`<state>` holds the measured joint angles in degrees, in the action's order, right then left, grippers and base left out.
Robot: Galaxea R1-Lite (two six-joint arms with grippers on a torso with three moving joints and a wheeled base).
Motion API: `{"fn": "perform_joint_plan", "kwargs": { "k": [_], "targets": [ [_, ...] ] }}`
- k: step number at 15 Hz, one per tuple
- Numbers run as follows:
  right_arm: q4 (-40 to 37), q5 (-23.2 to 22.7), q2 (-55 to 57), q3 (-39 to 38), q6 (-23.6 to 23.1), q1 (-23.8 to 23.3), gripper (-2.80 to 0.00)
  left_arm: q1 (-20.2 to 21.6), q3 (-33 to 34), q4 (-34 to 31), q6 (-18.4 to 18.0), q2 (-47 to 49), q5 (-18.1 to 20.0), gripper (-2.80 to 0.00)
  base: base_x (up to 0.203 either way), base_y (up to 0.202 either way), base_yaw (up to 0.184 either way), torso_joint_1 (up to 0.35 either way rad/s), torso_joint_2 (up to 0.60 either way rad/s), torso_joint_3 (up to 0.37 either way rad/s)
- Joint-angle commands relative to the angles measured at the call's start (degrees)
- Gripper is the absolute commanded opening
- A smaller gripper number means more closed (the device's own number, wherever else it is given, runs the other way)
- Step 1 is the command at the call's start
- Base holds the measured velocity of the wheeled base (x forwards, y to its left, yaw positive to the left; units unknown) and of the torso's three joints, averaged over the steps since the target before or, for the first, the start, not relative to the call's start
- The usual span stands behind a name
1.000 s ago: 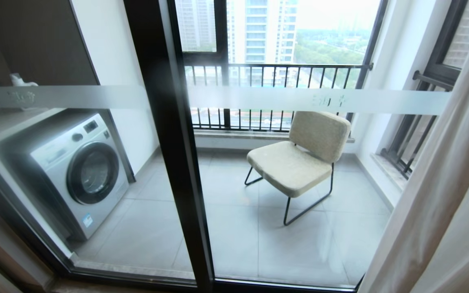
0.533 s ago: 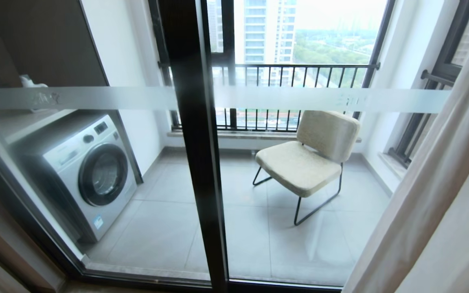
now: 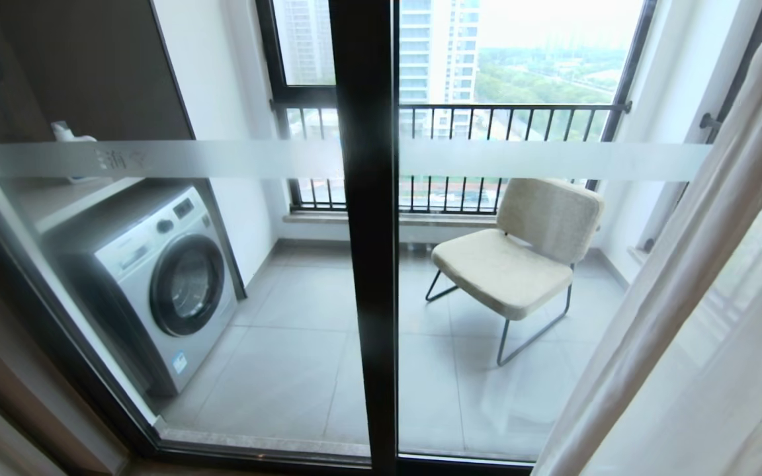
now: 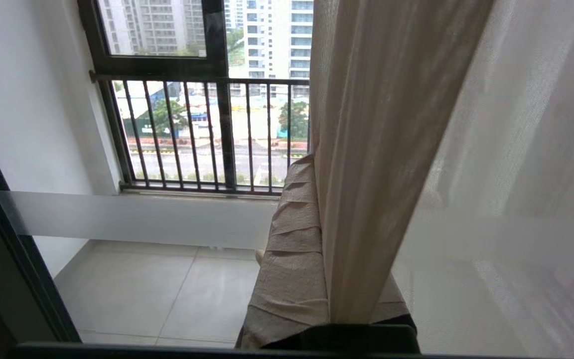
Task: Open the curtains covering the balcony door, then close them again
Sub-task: Close the inner curtains on both sides
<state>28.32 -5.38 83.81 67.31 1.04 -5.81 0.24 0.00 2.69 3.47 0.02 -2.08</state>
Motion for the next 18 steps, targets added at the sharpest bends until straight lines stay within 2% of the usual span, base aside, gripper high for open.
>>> {"fn": "perform_joint_plan", "kwargs": {
  "k": [1,12,13,15,18],
  "targets": [
    [0.5,-0.1,1.0,0.2,-0.1,0.8,-2.8,0.0,0.0,0.0,0.0,0.0,0.0,-2.8,0.0,0.189,0.002,0.003,0.01,0.002],
    [0.9,0.1,7.9,7.3,-0.9,4.4,-2.8,0.0,0.0,0.0,0.0,0.0,0.0,-2.8,0.0,0.191,0.0,0.002,0.0,0.003],
    [0.9,0.8,8.5,7.9,-0.9,4.9,-2.8,0.0,0.0,0.0,0.0,0.0,0.0,-2.8,0.0,0.19,-0.001,0.002,0.0,0.002],
    [0.9,6.0,10.4,10.1,-0.7,7.4,-2.8,0.0,0.0,0.0,0.0,0.0,0.0,-2.8,0.0,0.188,0.002,0.004,0.0,0.004],
    [0.8,6.9,11.2,11.0,-0.7,9.1,-2.8,0.0,0.0,0.0,0.0,0.0,0.0,-2.8,0.0,0.191,0.002,0.002,0.0,0.003]
  ]
}}
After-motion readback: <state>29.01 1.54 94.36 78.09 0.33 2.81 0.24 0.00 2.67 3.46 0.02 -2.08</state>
